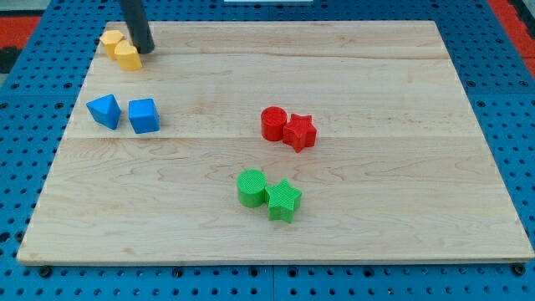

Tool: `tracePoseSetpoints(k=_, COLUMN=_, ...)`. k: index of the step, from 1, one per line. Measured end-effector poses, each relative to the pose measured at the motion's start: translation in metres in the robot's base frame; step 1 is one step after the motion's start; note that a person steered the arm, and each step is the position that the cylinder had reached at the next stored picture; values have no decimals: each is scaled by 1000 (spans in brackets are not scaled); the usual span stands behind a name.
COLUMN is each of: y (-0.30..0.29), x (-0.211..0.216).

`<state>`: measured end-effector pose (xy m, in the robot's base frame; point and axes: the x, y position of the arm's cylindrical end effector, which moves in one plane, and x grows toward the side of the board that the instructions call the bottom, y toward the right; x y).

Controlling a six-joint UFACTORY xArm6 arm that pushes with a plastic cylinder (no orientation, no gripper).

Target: Move the blue blocks below the yellow heart

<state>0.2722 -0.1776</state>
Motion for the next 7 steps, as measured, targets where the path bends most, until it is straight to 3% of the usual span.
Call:
tracePoseSetpoints(k=1, y=95, x=70)
tracePoseSetpoints(k=2, y=118, x=160)
tracePoseSetpoints(k=4, y=4, x=164)
tracePoseSetpoints(k=6, y=-11, x=85)
tracePoseSetpoints(k=7, y=-1, x=96)
